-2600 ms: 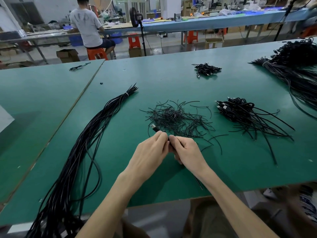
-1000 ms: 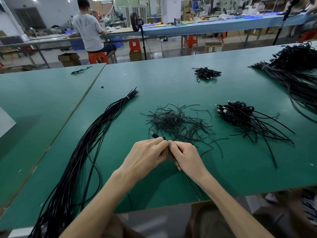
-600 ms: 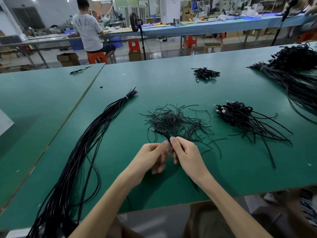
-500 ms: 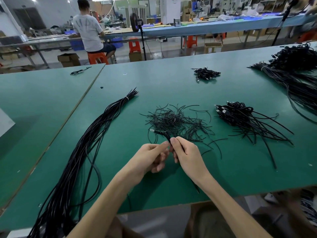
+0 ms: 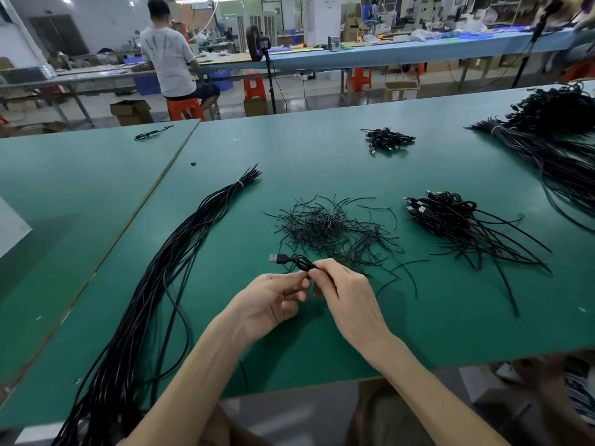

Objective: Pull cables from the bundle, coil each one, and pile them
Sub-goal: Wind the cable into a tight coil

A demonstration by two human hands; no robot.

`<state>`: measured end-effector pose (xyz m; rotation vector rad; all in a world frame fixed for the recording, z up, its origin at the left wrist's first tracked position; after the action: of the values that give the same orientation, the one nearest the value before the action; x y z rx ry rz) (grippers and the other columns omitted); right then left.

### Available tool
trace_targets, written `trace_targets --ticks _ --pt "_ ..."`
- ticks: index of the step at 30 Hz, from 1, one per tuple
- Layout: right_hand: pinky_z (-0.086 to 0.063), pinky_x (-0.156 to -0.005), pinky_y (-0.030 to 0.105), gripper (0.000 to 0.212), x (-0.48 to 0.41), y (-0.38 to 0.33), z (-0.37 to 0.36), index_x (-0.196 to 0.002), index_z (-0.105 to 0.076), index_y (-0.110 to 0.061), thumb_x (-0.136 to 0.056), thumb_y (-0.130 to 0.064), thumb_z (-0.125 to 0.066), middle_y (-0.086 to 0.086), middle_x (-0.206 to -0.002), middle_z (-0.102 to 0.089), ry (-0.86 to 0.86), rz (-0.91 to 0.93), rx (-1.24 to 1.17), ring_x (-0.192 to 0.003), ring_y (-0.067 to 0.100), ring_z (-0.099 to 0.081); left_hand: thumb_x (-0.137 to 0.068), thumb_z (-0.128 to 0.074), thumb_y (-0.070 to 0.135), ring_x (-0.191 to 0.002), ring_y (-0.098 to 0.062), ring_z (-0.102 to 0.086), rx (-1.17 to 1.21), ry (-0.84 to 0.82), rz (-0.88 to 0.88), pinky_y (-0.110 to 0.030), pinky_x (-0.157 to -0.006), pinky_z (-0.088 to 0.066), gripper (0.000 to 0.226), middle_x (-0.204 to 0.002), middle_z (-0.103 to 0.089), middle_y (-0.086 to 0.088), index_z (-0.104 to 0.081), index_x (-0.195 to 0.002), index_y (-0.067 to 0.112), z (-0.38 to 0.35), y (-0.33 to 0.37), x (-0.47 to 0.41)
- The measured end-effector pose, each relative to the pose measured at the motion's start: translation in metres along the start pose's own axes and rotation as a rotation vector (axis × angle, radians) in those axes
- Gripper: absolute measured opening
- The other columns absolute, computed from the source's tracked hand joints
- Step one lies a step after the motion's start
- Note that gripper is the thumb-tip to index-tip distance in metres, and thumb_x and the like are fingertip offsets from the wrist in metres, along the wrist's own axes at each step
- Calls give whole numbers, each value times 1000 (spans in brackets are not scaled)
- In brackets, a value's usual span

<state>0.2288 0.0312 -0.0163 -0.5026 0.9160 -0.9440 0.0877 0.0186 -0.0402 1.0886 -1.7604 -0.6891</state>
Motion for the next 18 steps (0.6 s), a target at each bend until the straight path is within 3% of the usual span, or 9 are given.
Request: trace_targets --ticks 4,7,11,13,15,18 --pt "-53 -65 33 10 -1 4 -3 -111 -49 -28 -108 -37 -47 -10 -77 -70 -29 -35 -24 -67 10 -65 -88 -70 13 -59 -9 -59 -34 33 -67 -14 -42 -37 10 -76 -66 -4 -75 -83 5 0 3 -3" --pt "-56 -66 32 8 -2 9 -4 -106 -50 -25 -107 -33 -50 -14 -75 -72 -22 -79 -104 -69 8 -70 -97 -68 16 -60 -11 -64 -223 116 -210 -15 -47 -40 18 -72 -67 -6 -74 -83 5 -1 7 -2" --pt "-50 -56 28 16 -5 16 -1 -93 -52 -18 -105 -26 -56 -9 -70 -72 -4 -146 -189 -58 11 -65 -99 -66 9 -60 -14 -67 -640 351 -593 -21 -58 -51 13 -70 -72 -3 -65 -88 4 -9 18 6" --pt "-52 -57 43 20 -5 21 0 -90 -54 -13 -104 -26 -59 4 -67 -71 -16 -219 -277 -55 27 -64 -100 -65 14 -65 -11 -65 -868 423 -713 -21 -63 -51 14 -72 -69 4 -61 -87 15 -17 20 11" --pt "-52 -61 54 23 -5 25 1 -90 -54 -9 -105 -26 -58 13 -66 -69 -48 -264 -358 -55 37 -64 -102 -62 17 -69 -13 -60 -1056 420 -784 -22 -64 -48 16 -76 -65 8 -56 -88 18 -22 20 13" --pt "-51 -59 53 23 -5 27 -1 -90 -55 -8 -105 -27 -58 13 -63 -68 -89 -287 -393 -49 32 -63 -104 -59 16 -68 -16 -52 -1375 383 -984 -25 -62 -41 16 -82 -59 5 -51 -91 15 -30 21 18"
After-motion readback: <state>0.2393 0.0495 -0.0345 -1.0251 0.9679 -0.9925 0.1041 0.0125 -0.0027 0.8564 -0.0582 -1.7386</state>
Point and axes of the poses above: each hand's wrist, its own x-axis away from the middle knuckle, its own z-axis out of the back of the hand, y = z × x, the point moved 6 cm from there along -x, towards the middle knuckle
